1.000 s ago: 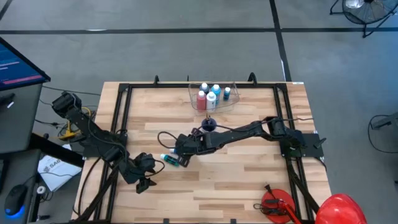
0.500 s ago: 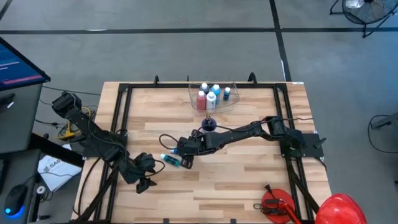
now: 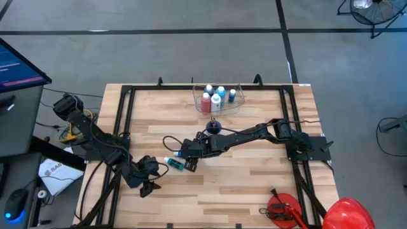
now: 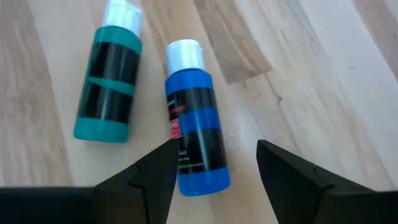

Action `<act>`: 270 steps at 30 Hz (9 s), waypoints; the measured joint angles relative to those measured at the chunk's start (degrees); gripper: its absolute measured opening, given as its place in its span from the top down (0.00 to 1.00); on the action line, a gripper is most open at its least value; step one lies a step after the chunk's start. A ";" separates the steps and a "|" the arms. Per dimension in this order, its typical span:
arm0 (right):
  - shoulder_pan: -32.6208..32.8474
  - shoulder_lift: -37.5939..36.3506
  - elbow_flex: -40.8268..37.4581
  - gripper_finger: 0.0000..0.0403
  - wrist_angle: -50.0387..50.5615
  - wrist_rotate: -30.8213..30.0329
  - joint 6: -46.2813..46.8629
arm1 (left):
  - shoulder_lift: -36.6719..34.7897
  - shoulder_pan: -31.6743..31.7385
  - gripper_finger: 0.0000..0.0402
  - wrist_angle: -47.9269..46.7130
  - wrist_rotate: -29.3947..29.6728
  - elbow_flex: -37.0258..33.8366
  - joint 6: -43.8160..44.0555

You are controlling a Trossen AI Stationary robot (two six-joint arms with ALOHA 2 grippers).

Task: Pick & Place Paint Supplies
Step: Put the blue paint bottle into the transparent bin

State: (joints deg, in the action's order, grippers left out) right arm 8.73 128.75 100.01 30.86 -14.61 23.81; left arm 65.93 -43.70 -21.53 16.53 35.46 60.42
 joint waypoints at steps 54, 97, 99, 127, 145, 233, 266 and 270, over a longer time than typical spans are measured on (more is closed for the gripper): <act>-1.35 5.03 5.38 0.56 0.48 8.35 0.48 | 0.04 0.00 0.26 0.87 0.63 0.00 0.26; -1.47 5.09 27.57 0.66 19.22 16.28 5.95 | -0.04 -4.22 0.38 2.50 14.01 -6.19 18.34; -1.89 5.09 30.40 0.66 20.47 16.40 6.37 | -0.09 -6.14 0.40 3.47 15.92 -8.71 24.12; -7.30 3.91 34.95 0.71 5.22 34.29 22.65 | -33.92 -13.86 0.45 32.27 57.52 -17.73 -2.98; -7.25 3.93 34.95 0.71 2.58 34.25 23.77 | -34.42 -13.53 0.68 33.29 58.52 -17.73 -3.42; -3.93 4.04 34.97 0.72 -9.32 35.20 26.44 | -30.83 -6.19 0.33 51.81 40.14 -17.68 -18.69; -4.73 4.04 34.95 0.54 -7.78 45.44 28.95 | -26.56 -6.19 0.73 64.97 42.25 -17.66 -29.15; -4.79 3.87 34.98 0.47 -6.94 52.78 29.35 | -26.58 -6.85 0.72 64.89 41.92 -17.77 -29.16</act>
State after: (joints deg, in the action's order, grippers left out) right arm 3.94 132.62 134.99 23.92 38.16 53.16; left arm 39.35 -50.55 43.36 58.46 17.69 31.27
